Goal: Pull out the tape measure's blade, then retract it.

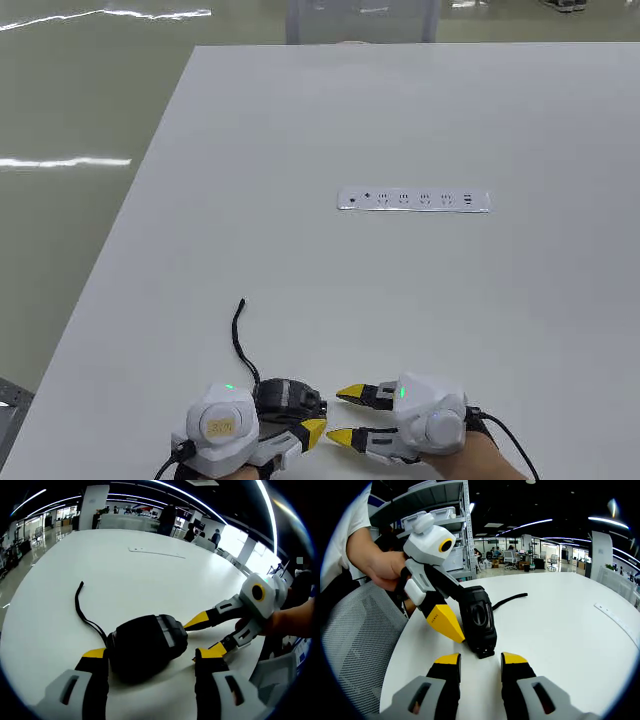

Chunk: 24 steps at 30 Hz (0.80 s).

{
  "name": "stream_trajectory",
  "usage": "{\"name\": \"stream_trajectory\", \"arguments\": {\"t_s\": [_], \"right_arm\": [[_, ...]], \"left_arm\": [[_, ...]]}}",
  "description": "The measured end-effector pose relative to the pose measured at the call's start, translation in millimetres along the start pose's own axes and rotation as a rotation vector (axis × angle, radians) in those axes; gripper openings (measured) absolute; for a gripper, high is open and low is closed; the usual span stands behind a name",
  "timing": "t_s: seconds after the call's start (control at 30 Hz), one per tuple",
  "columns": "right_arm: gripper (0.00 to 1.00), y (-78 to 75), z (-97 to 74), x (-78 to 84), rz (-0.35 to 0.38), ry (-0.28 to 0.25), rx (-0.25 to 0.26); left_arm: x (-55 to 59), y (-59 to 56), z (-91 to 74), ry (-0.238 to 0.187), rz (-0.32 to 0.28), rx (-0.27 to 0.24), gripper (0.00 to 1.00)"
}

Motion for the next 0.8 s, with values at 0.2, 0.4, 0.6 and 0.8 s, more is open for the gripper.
{"name": "stream_trajectory", "arguments": {"t_s": [0.2, 0.4, 0.6, 0.8], "right_arm": [[0.32, 1.2, -7.6, 1.5, 0.015, 0.0, 0.014], [0.33, 2.4, -14.3, 3.7, 0.026, 0.002, 0.032], [0.33, 4.6, -20.0, 2.5, 0.037, -0.002, 0.047], [0.35, 7.2, -26.7, 5.4, 0.042, 0.003, 0.063]], "left_arm": [[3.3, 4.3, -1.6, 0.008, 0.044, 0.019, 0.68], [7.2, 10.5, -6.8, 0.018, 0.065, 0.046, 0.69], [10.0, 15.8, -11.0, 0.023, 0.102, 0.055, 0.67], [10.5, 19.9, -14.7, 0.024, 0.133, 0.056, 0.68]]}}
Point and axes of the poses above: the centre of the closed fingertips' face, and the gripper's own axes: z roughly forward along the fingers, y roughly to its left, x roughly out of its underside, the point moved 6 cm from there along -z, roughly backward along the fingers, and after that the axes turned 4 degrees about y, right-handed, at the moved point
